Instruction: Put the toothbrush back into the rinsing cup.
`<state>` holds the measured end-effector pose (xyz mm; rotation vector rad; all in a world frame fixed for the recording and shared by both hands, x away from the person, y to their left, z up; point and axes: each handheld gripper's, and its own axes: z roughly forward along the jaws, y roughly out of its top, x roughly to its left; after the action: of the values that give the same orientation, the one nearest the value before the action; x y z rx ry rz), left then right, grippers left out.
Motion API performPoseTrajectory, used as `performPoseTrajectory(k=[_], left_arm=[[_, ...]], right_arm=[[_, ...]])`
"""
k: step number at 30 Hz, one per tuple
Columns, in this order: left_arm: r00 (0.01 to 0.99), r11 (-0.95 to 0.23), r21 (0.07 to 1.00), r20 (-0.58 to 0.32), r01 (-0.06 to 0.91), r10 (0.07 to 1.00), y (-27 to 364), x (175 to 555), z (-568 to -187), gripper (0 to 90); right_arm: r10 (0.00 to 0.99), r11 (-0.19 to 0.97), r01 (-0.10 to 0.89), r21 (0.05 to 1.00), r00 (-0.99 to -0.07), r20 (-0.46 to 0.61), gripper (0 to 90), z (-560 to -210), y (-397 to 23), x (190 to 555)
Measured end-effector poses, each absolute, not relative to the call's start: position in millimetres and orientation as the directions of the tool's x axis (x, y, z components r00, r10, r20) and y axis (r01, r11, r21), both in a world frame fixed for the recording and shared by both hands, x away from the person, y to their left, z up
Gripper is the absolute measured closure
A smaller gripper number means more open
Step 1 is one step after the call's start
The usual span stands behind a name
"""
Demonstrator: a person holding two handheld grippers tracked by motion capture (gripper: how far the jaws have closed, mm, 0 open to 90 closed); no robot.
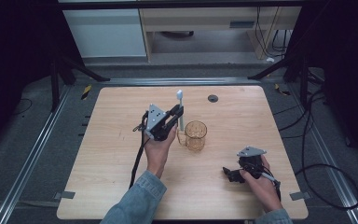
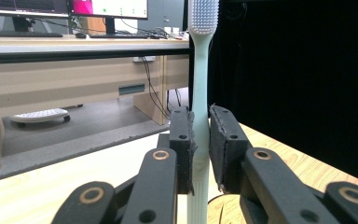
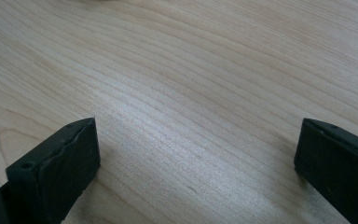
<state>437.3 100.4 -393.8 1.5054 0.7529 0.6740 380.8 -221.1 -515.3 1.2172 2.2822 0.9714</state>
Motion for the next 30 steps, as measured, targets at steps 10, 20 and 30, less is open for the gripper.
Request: performPoseTrajectory(k=[10, 20, 30], left_arm=[[0.609, -0.038, 0.997, -0.006, 0.06, 0.793, 97.6, 437.3, -402.1, 79.1], [0.602, -0.033, 0.996, -0.022, 0.081, 0.798, 98.9, 437.9, -412.4, 79.1], [0.596, -0.027, 0.996, -0.028, 0.084, 0.803, 96.7, 436.4, -423.4, 79.0]], right_arm=[[0.83, 0.389, 0.571, 0.723, -0.558, -0.006, 0.4, -515.3, -221.1, 380.7], [0.827, 0.392, 0.568, 0.723, -0.562, -0.007, 0.4, -515.4, -220.9, 380.7], [0.827, 0.392, 0.568, 0.723, -0.562, -0.007, 0.4, -515.3, -220.9, 380.7]])
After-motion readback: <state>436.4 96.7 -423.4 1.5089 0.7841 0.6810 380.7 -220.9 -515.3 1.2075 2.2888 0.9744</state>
